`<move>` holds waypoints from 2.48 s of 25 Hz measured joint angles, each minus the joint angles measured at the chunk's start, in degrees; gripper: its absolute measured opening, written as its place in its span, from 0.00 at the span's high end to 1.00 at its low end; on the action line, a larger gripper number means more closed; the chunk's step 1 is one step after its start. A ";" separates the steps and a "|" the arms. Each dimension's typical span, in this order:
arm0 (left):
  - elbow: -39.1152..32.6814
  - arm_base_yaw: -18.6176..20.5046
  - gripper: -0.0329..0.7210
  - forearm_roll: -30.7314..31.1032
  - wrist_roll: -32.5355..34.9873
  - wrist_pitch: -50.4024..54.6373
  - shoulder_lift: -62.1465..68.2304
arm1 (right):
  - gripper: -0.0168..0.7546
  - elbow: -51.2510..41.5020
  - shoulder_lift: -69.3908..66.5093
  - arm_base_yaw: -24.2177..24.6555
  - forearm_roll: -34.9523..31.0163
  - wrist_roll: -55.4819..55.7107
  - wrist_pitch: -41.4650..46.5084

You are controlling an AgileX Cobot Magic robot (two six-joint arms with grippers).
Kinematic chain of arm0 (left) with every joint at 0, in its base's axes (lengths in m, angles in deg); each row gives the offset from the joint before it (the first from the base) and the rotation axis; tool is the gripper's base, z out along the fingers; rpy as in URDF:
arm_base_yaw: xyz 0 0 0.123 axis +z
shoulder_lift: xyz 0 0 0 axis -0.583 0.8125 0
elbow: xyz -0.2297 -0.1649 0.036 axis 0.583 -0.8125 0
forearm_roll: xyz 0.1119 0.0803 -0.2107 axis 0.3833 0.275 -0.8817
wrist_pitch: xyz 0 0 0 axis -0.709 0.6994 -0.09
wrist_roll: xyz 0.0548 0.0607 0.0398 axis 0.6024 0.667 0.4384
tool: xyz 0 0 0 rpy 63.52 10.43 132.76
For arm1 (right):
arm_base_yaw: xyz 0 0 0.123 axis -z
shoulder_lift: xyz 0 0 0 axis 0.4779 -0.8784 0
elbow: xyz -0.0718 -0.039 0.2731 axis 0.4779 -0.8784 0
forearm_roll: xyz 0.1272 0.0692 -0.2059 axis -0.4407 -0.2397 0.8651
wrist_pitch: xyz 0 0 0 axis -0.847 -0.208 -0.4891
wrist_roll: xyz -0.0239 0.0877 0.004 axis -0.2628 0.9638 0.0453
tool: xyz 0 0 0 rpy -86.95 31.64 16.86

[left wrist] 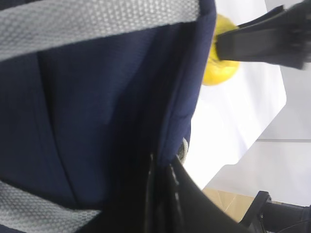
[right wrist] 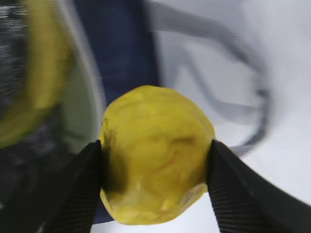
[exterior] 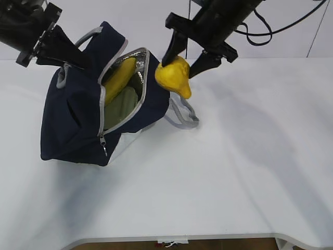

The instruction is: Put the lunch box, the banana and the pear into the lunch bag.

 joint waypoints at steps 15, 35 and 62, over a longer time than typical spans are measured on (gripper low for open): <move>0.00 0.00 0.96 -2.63 0.00 0.00 0.00 | 0.33 2.77 -2.76 -4.29 -13.55 -11.07 -7.18; 0.00 0.00 0.96 -4.39 0.00 0.00 0.00 | 0.17 4.46 -6.99 -6.39 -19.19 -14.63 -9.58; 0.00 0.00 0.96 -1.90 -0.11 0.00 0.00 | 0.25 12.57 -13.07 -0.69 -0.38 -7.52 0.32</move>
